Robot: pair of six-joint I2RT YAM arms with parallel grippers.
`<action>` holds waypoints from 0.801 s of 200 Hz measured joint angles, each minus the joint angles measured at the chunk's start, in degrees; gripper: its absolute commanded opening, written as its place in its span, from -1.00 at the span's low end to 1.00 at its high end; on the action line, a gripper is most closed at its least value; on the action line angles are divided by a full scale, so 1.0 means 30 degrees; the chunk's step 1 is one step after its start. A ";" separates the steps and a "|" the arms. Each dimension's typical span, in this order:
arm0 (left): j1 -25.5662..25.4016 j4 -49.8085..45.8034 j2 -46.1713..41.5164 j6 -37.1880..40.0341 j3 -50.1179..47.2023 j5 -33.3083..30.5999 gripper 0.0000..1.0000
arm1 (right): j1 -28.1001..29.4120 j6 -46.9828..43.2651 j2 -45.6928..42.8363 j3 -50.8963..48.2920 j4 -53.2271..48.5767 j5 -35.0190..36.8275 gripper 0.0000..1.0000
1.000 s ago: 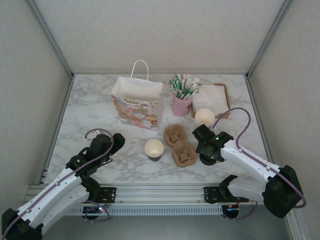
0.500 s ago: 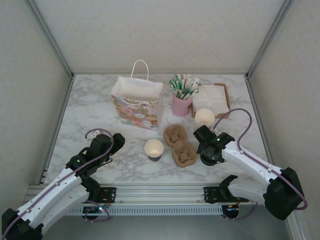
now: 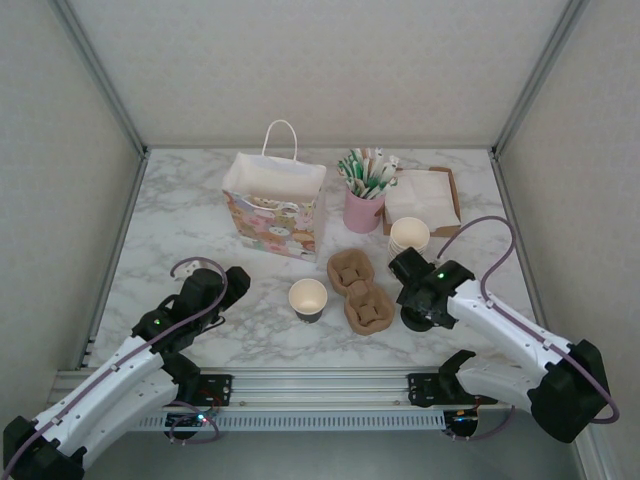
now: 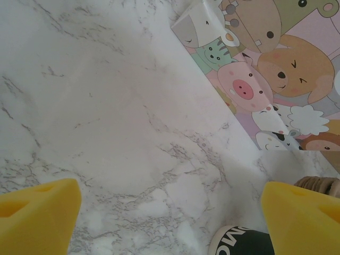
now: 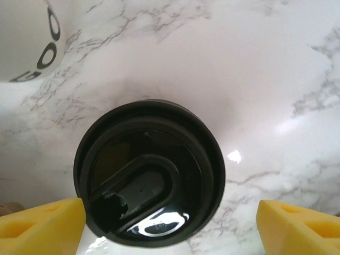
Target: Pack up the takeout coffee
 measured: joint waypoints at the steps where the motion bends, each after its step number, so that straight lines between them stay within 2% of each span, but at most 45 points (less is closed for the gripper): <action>1: 0.0000 0.0000 0.0000 0.0000 0.0000 0.0000 0.76 | 0.0000 0.0102 0.0015 0.0044 -0.0044 0.0000 0.70; 41: 0.0000 0.0007 0.0153 0.0000 0.0000 0.0000 0.76 | 0.0000 0.3796 0.2499 0.3060 -0.2550 -0.0073 0.69; 79: -0.0007 0.0000 0.0117 0.0000 0.0000 0.0000 0.76 | -0.0095 0.5763 0.4714 0.4233 -0.2776 -0.0576 0.71; 113: -0.0015 -0.0007 -0.0117 0.0007 0.0000 -0.0022 0.77 | -0.0444 0.7570 0.4182 0.3235 -0.1530 -0.1115 0.73; 160: -0.0015 0.0007 -0.0102 0.0007 0.0000 -0.0058 0.77 | -0.1749 0.9493 0.1836 0.0940 -0.0073 -0.1705 0.68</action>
